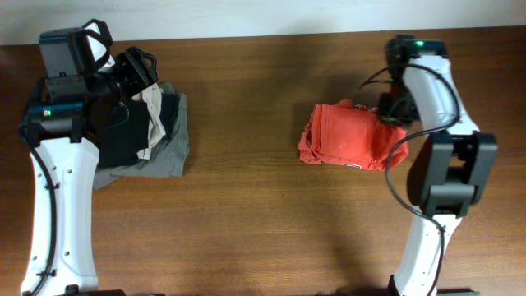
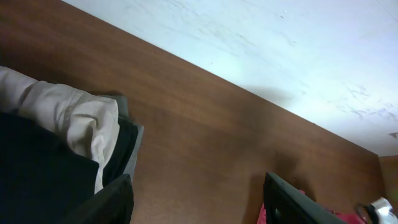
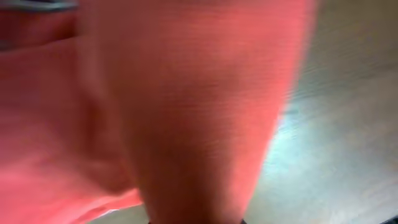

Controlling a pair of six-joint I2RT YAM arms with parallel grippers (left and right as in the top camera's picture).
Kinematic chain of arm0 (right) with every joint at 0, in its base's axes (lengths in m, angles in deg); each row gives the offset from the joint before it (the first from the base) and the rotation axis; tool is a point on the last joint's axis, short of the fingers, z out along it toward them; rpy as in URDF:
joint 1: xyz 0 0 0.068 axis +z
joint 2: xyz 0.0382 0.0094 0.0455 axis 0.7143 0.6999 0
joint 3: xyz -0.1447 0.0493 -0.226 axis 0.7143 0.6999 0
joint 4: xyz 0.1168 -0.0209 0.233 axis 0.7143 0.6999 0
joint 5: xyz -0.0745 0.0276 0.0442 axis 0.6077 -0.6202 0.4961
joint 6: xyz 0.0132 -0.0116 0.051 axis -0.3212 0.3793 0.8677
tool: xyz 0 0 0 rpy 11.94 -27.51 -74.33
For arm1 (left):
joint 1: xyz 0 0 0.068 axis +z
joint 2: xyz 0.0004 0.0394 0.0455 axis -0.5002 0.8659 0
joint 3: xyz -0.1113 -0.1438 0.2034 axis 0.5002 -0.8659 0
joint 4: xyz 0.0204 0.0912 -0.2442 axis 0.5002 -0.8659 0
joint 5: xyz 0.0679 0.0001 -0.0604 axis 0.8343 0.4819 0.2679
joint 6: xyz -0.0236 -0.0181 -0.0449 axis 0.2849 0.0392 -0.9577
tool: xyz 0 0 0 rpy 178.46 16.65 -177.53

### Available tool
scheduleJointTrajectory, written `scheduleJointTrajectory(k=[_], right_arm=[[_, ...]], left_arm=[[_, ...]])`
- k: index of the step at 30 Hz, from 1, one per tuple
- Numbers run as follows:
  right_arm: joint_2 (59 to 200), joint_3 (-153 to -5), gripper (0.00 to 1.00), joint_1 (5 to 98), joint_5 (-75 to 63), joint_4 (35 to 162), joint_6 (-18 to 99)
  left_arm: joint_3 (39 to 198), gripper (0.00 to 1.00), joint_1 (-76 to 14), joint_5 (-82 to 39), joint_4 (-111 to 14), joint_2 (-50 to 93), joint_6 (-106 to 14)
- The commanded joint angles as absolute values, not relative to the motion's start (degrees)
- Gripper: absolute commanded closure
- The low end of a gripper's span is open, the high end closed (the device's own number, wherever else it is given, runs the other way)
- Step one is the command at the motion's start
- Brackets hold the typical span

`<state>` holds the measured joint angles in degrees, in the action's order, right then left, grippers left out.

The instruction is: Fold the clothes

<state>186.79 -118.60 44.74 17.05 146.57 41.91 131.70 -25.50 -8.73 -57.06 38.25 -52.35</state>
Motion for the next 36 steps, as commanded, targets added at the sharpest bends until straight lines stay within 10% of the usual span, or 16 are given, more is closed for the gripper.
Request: scheduleJointTrajectory(k=[1, 16, 36], right_arm=[[184.7, -119.5, 0.96, 54.8, 17.1, 145.0, 45.8], [193.2, -119.5, 0.96, 73.9, 22.5, 132.5, 51.3], [182.7, -122.8, 0.96, 48.0, 34.5, 153.4, 47.9]], left_arm=[[132.3, 0.34, -25.8, -9.2, -56.9, 37.3, -51.1], [132.3, 0.34, -25.8, -9.4, -60.6, 37.3, -50.1], [132.3, 0.34, -26.0, -9.4, -59.5, 37.3, -49.9]])
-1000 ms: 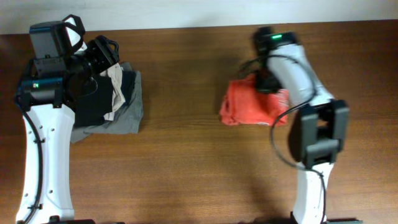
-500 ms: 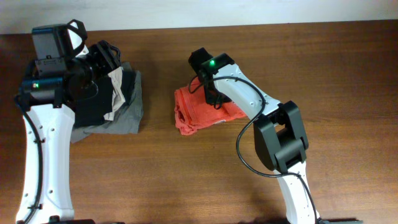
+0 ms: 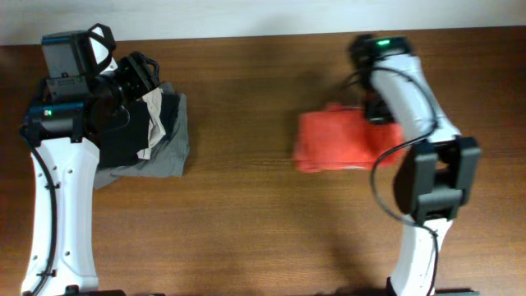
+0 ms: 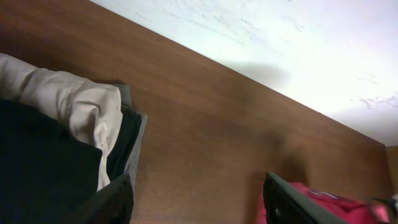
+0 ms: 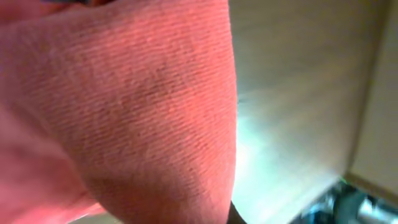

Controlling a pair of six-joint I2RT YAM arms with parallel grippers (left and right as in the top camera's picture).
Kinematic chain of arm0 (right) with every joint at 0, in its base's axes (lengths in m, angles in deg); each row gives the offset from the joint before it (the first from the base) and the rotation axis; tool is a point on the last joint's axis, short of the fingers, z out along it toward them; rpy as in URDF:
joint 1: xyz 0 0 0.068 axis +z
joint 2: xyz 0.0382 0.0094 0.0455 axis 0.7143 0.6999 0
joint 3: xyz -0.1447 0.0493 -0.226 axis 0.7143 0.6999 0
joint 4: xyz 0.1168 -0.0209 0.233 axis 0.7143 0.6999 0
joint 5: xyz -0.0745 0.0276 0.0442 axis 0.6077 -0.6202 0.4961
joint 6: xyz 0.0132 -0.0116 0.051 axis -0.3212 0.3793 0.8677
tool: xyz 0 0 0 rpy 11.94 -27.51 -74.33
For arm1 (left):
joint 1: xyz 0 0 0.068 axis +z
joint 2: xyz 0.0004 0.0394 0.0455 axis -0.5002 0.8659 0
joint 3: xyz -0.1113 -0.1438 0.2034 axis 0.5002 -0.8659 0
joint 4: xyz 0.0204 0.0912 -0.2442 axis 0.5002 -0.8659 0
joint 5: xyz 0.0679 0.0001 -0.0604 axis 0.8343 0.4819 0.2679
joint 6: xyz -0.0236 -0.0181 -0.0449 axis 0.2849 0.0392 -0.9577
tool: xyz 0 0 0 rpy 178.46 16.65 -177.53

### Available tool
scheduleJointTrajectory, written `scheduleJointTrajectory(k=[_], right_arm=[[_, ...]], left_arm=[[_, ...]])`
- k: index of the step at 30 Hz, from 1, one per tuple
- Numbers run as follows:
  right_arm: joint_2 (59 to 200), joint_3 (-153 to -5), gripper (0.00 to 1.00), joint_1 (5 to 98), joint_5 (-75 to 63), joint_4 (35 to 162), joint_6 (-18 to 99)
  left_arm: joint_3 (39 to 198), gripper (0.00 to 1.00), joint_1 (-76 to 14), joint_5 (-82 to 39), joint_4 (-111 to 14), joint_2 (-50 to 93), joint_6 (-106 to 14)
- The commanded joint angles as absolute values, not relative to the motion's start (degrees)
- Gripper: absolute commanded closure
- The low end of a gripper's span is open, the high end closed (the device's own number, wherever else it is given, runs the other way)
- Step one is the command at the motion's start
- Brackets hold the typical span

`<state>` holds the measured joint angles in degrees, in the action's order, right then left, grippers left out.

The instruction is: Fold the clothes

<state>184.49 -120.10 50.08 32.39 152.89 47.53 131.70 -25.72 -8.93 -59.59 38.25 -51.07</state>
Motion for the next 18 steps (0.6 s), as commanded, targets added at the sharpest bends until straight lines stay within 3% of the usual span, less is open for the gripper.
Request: scheduleJointTrajectory(k=[1, 8, 12, 18], right_arm=[[182.7, -123.8, 0.96, 48.0, 32.2, 153.3, 47.8], [183.8, -125.5, 0.96, 55.2, 14.5, 144.0, 45.2], [187.8, -122.6, 0.91, 60.8, 14.1, 137.9, 46.0], [196.5, -120.5, 0.96, 66.6, 14.1, 132.0, 47.2]], left_arm=[[132.3, 0.34, -26.1, -9.4, -59.5, 37.3, -49.9], [132.3, 0.34, -26.3, -9.4, -59.4, 37.3, -49.9], [132.3, 0.34, -26.3, -10.7, -59.9, 37.3, -49.9], [132.3, 0.33, -26.3, -12.0, -59.9, 37.3, -49.9]])
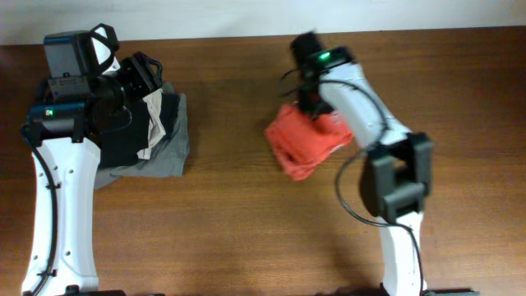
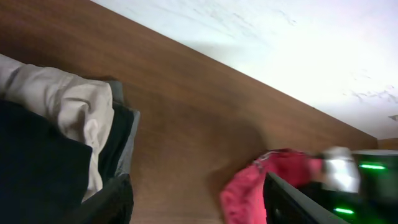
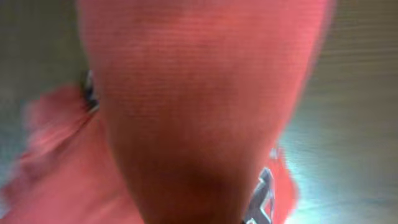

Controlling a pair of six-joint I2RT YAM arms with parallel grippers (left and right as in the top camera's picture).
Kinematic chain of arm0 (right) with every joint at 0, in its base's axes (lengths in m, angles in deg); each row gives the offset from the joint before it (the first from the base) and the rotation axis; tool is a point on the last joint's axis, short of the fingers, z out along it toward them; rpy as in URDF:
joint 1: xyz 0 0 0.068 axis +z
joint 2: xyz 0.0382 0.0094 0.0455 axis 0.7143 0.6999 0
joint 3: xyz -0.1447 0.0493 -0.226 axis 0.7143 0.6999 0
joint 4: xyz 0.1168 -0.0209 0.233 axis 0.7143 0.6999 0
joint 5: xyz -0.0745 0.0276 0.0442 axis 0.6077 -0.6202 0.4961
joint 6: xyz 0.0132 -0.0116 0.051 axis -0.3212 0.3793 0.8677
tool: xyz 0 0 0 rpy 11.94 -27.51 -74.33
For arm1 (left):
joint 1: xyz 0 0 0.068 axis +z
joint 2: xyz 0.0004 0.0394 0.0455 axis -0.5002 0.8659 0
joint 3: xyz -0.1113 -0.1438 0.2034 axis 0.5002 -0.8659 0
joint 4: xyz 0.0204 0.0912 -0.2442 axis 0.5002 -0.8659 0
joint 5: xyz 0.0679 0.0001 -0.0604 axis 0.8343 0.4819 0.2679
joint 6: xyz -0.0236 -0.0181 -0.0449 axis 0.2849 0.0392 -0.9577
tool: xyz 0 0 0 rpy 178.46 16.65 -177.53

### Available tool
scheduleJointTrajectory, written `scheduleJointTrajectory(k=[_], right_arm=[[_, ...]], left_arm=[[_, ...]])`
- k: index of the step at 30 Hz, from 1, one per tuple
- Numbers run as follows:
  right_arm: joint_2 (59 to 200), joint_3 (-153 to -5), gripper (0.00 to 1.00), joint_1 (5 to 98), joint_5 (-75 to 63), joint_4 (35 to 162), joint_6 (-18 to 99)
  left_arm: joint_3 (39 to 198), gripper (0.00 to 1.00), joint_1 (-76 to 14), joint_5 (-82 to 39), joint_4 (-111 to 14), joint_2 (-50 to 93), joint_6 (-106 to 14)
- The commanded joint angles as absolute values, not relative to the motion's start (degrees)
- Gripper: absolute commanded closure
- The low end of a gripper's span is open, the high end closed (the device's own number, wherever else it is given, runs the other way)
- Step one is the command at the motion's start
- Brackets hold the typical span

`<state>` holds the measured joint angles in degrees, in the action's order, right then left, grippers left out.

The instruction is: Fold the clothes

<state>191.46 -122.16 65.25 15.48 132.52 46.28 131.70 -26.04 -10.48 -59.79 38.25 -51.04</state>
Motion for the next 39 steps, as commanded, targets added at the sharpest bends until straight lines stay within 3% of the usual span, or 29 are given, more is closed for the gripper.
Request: scheduleJointTrajectory(k=[1, 10, 25, 30, 36, 39], right_arm=[[197.3, -120.5, 0.96, 67.5, 14.5, 131.6, 47.2], [197.9, -121.4, 0.96, 71.6, 22.7, 135.1, 47.2], [182.0, -128.5, 0.96, 54.9, 22.5, 147.8, 39.0], [180.8, -128.5, 0.96, 57.4, 23.0, 149.0, 39.0], [181.0, -128.5, 0.96, 61.5, 37.9, 149.0, 42.5], [181.0, -128.5, 0.96, 62.4, 36.3, 149.0, 42.5]], left_arm=[[132.3, 0.34, -26.3, -12.0, -59.9, 37.3, -49.9], [132.3, 0.34, -26.3, -12.0, -59.9, 37.3, -49.9], [132.3, 0.33, -26.3, -11.9, -59.4, 37.4, -49.9], [132.3, 0.33, -26.3, -11.8, -59.4, 37.4, -50.0], [131.5, 0.33, -26.3, -12.0, -60.9, 37.9, -54.0], [130.9, 0.33, -26.3, -12.0, -60.9, 38.4, -54.1]])
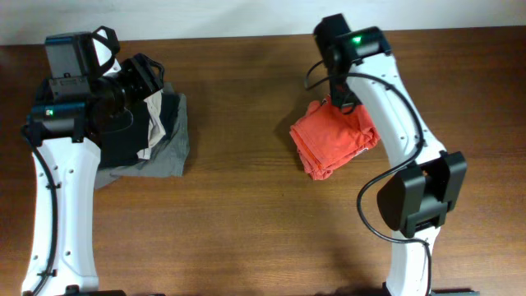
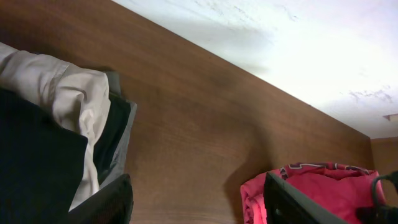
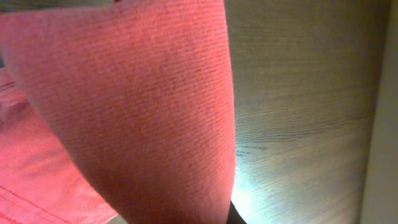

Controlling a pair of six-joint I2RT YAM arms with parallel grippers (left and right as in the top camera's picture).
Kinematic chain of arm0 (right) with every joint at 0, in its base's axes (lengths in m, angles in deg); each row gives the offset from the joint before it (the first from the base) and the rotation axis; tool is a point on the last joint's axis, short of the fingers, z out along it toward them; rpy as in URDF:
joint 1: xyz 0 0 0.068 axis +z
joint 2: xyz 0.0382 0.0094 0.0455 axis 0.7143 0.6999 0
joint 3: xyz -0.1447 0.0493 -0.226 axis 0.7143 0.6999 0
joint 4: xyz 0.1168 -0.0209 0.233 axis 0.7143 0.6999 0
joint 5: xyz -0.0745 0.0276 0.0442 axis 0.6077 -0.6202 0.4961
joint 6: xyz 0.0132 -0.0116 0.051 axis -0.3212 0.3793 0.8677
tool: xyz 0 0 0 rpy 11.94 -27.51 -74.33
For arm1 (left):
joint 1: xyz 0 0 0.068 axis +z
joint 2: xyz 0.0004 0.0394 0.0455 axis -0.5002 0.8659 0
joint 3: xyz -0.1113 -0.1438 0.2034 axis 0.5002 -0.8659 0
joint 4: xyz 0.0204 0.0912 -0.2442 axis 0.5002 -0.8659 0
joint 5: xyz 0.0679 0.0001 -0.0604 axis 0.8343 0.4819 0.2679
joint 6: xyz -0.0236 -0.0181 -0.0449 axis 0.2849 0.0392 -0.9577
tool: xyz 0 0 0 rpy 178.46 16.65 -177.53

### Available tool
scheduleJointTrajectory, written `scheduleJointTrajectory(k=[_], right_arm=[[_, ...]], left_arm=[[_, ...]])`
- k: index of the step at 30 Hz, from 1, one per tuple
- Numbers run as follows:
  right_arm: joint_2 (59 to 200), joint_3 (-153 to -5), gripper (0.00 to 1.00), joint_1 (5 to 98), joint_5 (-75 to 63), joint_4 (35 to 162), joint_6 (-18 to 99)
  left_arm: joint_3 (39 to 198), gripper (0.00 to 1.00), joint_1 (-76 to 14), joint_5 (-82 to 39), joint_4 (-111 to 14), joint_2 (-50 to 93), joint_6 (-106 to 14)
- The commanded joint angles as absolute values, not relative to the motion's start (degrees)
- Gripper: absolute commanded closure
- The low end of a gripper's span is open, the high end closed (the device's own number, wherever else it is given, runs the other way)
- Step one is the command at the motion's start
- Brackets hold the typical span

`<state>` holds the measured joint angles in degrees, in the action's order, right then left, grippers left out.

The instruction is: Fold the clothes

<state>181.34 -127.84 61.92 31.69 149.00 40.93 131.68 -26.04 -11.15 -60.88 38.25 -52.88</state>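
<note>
A red garment (image 1: 333, 140) lies bunched in a rough fold on the brown table (image 1: 246, 205), right of centre. My right gripper (image 1: 338, 102) sits at its far edge, shut on the fabric. Red cloth (image 3: 130, 106) fills the right wrist view and hides the fingers. At the far left a pile of clothes (image 1: 152, 136) holds dark, beige and grey pieces. My left gripper (image 1: 148, 86) hovers over the pile's far edge. It is open (image 2: 196, 208) with nothing between its fingers (image 2: 109, 202). The red garment (image 2: 311, 180) shows at the lower right of the left wrist view.
A pale wall (image 1: 246, 16) runs along the table's far edge. The right arm (image 1: 411, 189) stretches from the near edge up past the red garment's right side. The left arm (image 1: 57, 205) stands along the left edge.
The red garment and my right gripper have shifted to the right and slightly back. The cloth now lies more gathered under the gripper. The left arm has not moved.
The red garment lay crumpled at the right, my right gripper at its right edge. Then gripper and cloth stood further left, the cloth spread flatter. Then both were left of centre. Now they sit a little back to the right. The left gripper stayed open over the pile.
</note>
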Motion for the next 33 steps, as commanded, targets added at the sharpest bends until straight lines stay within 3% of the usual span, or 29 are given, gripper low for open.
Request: scheduleJointTrajectory(k=[1, 14, 25, 33], right_arm=[[181.0, -128.5, 0.96, 62.7, 34.1, 149.2, 42.5], [181.1, -127.6, 0.96, 72.0, 31.0, 150.7, 42.7], [181.1, -117.2, 0.96, 75.6, 31.5, 146.1, 43.7], [180.8, -119.8, 0.96, 74.5, 52.3, 150.9, 48.4]], left_arm=[[130.9, 0.33, -26.3, -12.0, -60.9, 38.6, -54.1], [130.9, 0.33, -26.3, -12.0, -60.7, 39.8, -54.1], [130.9, 0.33, -26.2, -12.0, -60.7, 39.8, -54.0], [130.9, 0.32, -26.2, -12.0, -60.5, 39.8, -54.0]])
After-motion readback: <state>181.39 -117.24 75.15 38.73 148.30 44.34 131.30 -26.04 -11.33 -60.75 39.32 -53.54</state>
